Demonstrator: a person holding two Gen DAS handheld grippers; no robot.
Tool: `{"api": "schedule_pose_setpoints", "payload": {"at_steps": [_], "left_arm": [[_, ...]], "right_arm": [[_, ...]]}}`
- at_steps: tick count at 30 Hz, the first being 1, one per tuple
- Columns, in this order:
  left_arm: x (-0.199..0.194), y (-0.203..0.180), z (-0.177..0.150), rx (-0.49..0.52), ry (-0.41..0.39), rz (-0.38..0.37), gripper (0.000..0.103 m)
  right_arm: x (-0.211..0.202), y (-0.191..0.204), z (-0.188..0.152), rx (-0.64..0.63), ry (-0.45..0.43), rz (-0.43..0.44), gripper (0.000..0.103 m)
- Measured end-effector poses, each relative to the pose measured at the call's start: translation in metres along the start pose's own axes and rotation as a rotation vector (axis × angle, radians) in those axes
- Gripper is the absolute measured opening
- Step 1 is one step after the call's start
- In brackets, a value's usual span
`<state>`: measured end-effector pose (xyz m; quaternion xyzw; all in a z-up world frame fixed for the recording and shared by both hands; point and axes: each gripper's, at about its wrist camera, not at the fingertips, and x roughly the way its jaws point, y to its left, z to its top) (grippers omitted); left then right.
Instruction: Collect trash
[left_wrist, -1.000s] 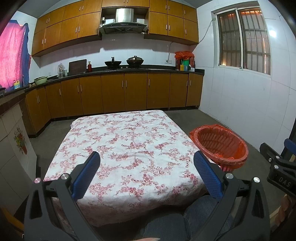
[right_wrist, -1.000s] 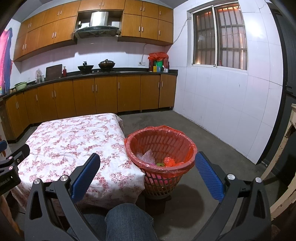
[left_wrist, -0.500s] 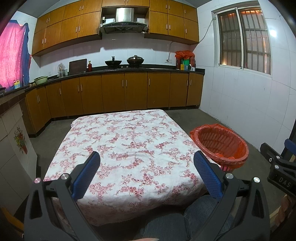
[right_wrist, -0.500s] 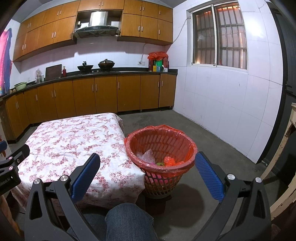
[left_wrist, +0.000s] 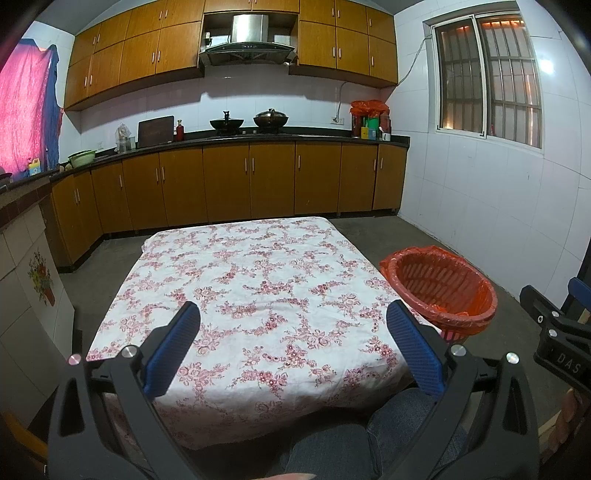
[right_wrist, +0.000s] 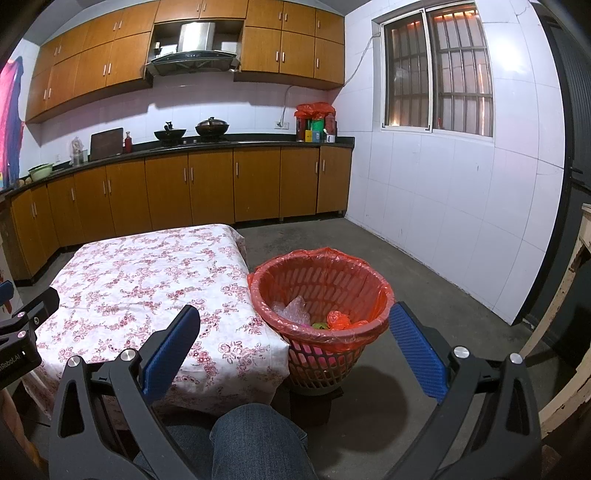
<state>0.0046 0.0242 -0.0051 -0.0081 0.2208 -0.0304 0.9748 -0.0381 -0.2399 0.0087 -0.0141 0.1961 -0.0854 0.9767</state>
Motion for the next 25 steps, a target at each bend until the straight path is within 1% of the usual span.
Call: {"api": "schedule_pose_setpoints", "payload": {"at_steps": [25], "left_arm": [[0.0048, 0.0038, -0.0013, -0.015, 0.025, 0.003, 0.099]], "right_arm": [[-0.0004, -0.0003, -0.0031, 0.002, 0.004, -0.002, 0.101]]}}
